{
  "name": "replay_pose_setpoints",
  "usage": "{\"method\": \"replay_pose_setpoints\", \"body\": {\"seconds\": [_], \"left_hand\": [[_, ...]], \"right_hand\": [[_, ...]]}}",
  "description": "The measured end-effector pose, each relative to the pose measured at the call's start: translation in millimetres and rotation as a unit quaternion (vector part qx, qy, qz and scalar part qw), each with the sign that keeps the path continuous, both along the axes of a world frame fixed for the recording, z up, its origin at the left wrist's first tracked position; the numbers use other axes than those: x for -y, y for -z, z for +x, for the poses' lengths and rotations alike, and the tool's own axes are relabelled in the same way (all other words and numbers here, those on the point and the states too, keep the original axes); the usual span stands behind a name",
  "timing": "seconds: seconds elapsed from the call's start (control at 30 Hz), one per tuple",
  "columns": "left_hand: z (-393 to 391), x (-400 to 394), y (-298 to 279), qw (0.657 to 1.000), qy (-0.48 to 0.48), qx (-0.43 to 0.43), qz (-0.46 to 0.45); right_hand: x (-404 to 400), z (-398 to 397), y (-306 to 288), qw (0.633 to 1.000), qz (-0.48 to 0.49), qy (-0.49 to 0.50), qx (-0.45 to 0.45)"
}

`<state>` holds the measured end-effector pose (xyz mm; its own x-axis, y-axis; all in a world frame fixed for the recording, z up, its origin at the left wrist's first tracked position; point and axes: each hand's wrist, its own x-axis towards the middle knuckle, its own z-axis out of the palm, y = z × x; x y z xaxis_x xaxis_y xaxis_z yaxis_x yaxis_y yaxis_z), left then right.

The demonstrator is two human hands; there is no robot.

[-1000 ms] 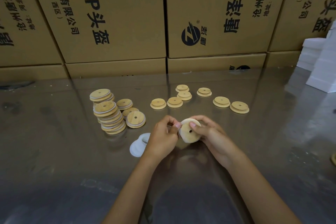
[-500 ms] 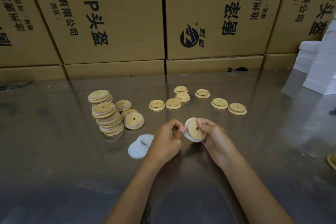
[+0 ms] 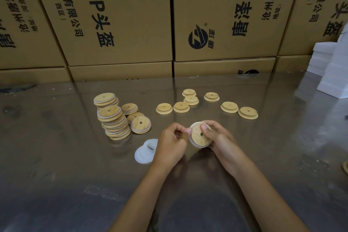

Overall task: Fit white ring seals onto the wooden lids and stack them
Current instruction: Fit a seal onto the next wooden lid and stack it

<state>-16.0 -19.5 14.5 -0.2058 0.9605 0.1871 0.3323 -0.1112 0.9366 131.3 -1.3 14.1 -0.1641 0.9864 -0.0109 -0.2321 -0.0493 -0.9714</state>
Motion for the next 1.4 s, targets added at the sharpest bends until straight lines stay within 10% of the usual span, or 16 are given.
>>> {"method": "replay_pose_setpoints", "body": {"seconds": [0.67, 0.97, 1.4], "left_hand": [[0.4, 2.0, -7.0, 0.998, 0.011, 0.069, 0.01], [3.5, 4.4, 4.4, 0.985, 0.065, -0.149, 0.063], [-45.3, -4.6, -3.8, 0.934, -0.192, -0.274, 0.125]], "right_hand": [[-0.7, -1.2, 2.9, 0.999, -0.016, 0.018, -0.035], [-4.1, -3.4, 0.8, 0.996, -0.065, 0.005, -0.056], [-0.1, -1.7, -1.6, 0.998, -0.02, -0.05, 0.026]]}}
